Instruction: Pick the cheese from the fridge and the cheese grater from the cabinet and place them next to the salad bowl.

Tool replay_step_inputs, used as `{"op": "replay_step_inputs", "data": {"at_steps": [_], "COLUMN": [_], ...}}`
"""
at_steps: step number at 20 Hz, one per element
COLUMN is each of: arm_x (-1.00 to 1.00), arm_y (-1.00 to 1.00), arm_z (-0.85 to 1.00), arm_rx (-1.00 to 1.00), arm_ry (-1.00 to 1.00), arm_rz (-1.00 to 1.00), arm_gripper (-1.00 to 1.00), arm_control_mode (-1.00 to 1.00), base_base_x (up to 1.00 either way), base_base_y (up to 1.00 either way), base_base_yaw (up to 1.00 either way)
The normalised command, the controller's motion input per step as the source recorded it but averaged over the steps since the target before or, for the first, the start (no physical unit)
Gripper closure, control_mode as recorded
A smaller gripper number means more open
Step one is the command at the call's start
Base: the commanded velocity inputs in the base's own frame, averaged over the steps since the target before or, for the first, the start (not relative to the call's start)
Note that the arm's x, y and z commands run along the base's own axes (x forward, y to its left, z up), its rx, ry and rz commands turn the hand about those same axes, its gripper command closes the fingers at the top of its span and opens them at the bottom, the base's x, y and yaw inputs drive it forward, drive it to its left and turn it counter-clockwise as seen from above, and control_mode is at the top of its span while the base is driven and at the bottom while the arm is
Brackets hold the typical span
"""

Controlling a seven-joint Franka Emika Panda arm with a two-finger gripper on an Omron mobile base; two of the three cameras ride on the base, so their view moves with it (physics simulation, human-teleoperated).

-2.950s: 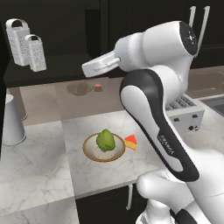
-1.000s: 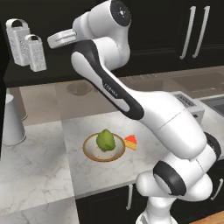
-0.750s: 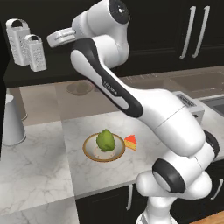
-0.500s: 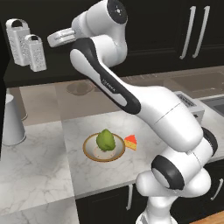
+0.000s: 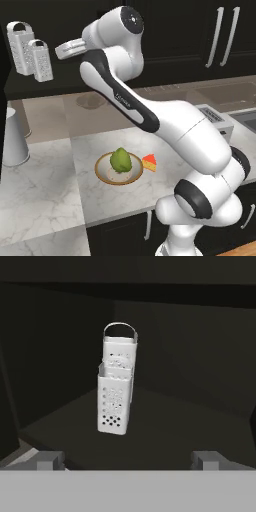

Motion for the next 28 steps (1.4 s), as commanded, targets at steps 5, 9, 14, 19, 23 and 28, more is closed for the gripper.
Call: {"op": "replay_step_inputs", "data": {"at_steps": [5, 9, 14, 19, 23, 28], "arm_x": [0.13, 0.27, 0.43, 0.42, 0.25, 0.02], "arm_y": [0.10, 0.21, 0.24, 0.27, 0.30, 0.08], "arm_z": [0.00, 0.00, 0.00, 0.00, 0.00, 0.00], "arm_rx": [0.00, 0.00, 0.00, 0.00, 0.02, 0.04], "arm_ry": [0.00, 0.00, 0.00, 0.00, 0.00, 0.00], "arm_rz": [0.00, -0.01, -0.04, -0.07, -0.09, -0.02], "arm_gripper": [-1.00, -1.00, -1.00, -1.00, -1.00, -1.00], "arm_control_mode": [-1.00, -1.00, -1.00, -1.00, -1.00, -1.00], "base_base_x": [0.00, 0.00, 0.00, 0.00, 0.00, 0.00], "base_base_y": [0.00, 0.00, 0.00, 0.00, 0.00, 0.00], "base_base_yaw": [0.00, 0.00, 0.00, 0.00, 0.00, 0.00]}}
